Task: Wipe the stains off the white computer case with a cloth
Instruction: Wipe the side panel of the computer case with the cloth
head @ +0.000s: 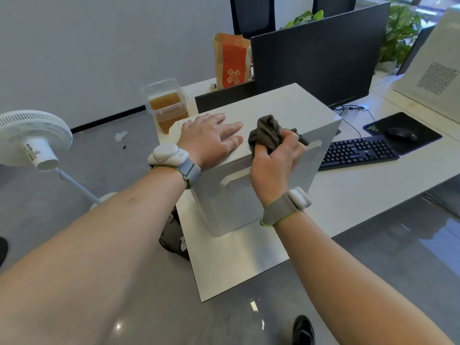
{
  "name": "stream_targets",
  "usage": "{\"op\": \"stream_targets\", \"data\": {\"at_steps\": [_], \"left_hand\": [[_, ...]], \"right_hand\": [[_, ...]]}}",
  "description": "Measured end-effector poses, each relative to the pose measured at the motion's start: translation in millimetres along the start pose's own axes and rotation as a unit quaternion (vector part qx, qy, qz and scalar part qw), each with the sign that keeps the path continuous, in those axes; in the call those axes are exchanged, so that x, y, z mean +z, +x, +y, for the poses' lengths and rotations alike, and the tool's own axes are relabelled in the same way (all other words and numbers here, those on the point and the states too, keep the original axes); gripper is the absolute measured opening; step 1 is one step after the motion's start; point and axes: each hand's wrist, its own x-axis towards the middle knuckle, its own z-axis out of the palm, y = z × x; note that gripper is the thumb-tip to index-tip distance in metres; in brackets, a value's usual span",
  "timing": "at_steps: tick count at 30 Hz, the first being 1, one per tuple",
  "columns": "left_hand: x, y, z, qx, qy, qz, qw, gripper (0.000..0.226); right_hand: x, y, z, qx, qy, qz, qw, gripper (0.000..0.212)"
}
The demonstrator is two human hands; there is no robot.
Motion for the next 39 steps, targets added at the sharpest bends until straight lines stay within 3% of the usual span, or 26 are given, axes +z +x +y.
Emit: {"op": "stream_targets", "data": {"at_steps": [7, 9, 12, 15, 17, 20, 24, 28, 30, 32, 36, 39], "left_hand": [[-1, 0, -1, 0.014, 0.001, 0.001, 1.0, 0.057], [-1, -1, 0, 0.013, -0.005, 0.002, 1.0, 0.056], [-1, -1, 1, 0.007, -0.01, 0.005, 1.0, 0.054], [-1, -1, -1, 0.009, -0.019, 0.007, 1.0, 0.054], [-1, -1, -1, 0.011, -0.021, 0.006, 1.0, 0.054], [0, 0, -2, 0.014, -0.015, 0.004, 1.0, 0.055], [0, 0, -1, 0.01, -0.011, -0.006, 1.0, 0.056], [0, -1, 0, 0.003, -0.009, -0.006, 1.0, 0.058], [-1, 0, 0, -0.002, -0.015, -0.008, 1.0, 0.058], [-3, 0, 2, -0.012, -0.024, -0.012, 1.0, 0.059], [-6, -2, 4, -0.057, -0.062, -0.024, 0.996, 0.08], [-7, -1, 5, -0.079, -0.056, -0.039, 0.995, 0.091]], "right_hand": [[-45, 61, 44, 0.071, 0.135, 0.136, 0.979, 0.04], [-48, 71, 73, 0.145, 0.133, 0.16, 0.967, 0.051], [-52, 63, 135, 0.31, 0.155, 0.135, 0.928, 0.055], [-61, 46, 175, 0.437, 0.184, 0.072, 0.877, 0.017], [-64, 47, 189, 0.477, 0.21, 0.068, 0.851, 0.022], [-61, 61, 198, 0.471, 0.207, 0.106, 0.851, 0.013], [-51, 72, 170, 0.405, 0.208, 0.14, 0.879, 0.054], [-34, 54, 88, 0.272, 0.157, 0.143, 0.939, 0.073], [-21, 27, 44, 0.224, 0.115, 0.096, 0.963, 0.078], [-8, -13, 12, 0.2, 0.069, -0.002, 0.977, 0.082], [2, -91, -15, 0.197, -0.037, -0.202, 0.959, 0.085], [3, -115, -25, 0.153, -0.096, -0.253, 0.95, 0.08]]}}
